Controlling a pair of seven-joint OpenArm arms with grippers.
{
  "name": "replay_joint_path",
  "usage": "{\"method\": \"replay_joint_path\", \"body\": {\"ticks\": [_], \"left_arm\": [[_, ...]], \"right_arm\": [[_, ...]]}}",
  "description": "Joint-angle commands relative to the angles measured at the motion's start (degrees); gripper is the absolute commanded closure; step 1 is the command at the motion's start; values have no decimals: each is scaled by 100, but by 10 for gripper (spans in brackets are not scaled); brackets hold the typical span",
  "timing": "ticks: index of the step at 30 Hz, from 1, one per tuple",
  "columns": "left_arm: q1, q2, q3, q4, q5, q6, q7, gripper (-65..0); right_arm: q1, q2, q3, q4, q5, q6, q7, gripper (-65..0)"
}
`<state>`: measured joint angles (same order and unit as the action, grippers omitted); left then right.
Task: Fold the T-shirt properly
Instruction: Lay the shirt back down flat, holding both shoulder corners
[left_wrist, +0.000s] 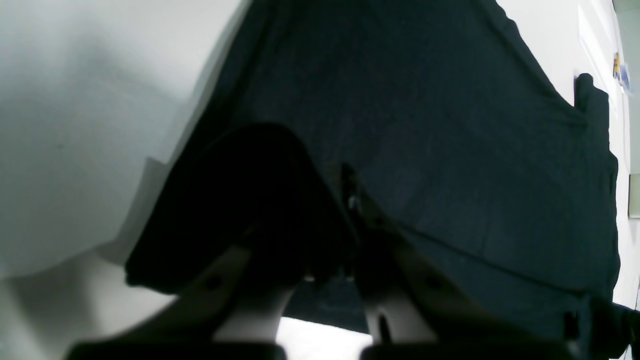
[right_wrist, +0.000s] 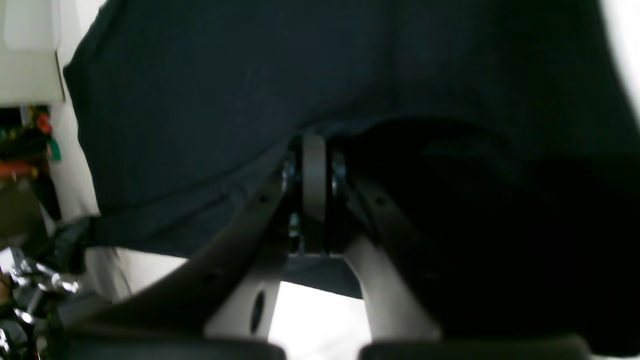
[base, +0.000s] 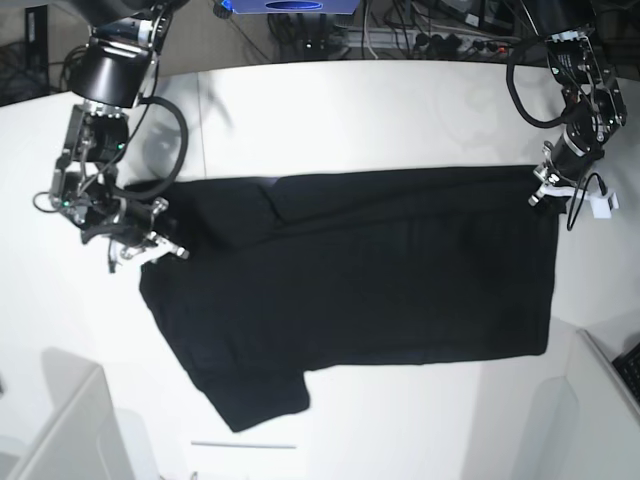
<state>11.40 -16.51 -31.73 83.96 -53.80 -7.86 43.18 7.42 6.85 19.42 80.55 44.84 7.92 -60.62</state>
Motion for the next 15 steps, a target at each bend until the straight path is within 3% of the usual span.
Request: {"method": "replay_joint_path", "body": {"ticks": [1, 15], "left_arm": [[-124, -111, -41, 83, -66, -45, -85, 0], [-485, -270, 3, -348, -66, -45, -85, 0]], "right_arm": [[124, 66, 14, 90, 109, 30, 97, 0], [168, 84, 5, 81, 101, 30, 97, 0]]}}
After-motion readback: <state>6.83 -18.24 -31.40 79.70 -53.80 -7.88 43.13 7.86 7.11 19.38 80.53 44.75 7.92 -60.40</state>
